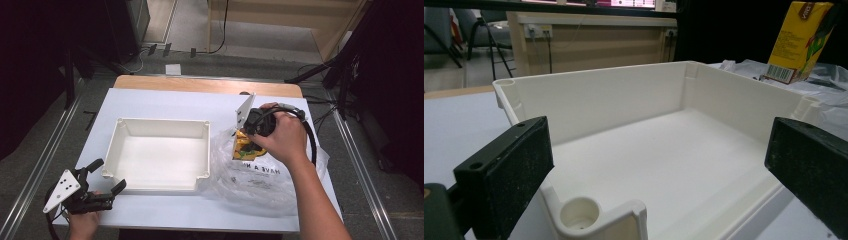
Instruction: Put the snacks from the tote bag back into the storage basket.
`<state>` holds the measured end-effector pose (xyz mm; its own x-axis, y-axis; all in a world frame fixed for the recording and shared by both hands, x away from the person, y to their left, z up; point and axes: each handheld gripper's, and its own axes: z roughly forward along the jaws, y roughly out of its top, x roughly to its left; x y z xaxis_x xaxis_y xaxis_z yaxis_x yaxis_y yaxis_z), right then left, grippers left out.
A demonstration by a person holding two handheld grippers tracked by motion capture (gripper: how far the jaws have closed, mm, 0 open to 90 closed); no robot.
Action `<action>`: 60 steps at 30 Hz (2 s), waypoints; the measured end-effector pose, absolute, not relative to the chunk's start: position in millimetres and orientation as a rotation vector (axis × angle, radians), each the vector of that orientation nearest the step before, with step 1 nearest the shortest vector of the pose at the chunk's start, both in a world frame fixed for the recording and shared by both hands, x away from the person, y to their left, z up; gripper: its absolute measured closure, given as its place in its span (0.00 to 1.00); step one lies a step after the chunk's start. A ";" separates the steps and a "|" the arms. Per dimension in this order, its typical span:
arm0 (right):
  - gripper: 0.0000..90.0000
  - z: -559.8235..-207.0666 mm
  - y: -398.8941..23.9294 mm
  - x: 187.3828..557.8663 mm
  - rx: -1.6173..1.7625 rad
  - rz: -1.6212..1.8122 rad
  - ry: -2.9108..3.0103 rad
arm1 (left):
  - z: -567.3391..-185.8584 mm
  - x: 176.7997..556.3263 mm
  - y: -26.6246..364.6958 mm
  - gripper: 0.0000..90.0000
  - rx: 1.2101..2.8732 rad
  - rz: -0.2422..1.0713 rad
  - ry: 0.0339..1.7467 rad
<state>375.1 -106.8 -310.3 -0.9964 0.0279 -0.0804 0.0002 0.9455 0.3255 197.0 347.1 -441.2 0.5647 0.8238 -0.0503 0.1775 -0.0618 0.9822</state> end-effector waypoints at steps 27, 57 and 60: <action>0.59 -302.1 -70.6 376.4 -0.071 0.531 3.002 | -441.1 196.9 347.1 0.00 1.572 0.653 0.868; 0.59 -293.1 -42.7 377.5 -0.117 0.562 2.988 | -440.9 197.1 347.5 0.00 1.568 0.650 0.863; 0.59 -292.7 -41.2 377.8 -0.121 0.563 2.985 | -440.9 197.1 347.4 0.00 1.567 0.649 0.863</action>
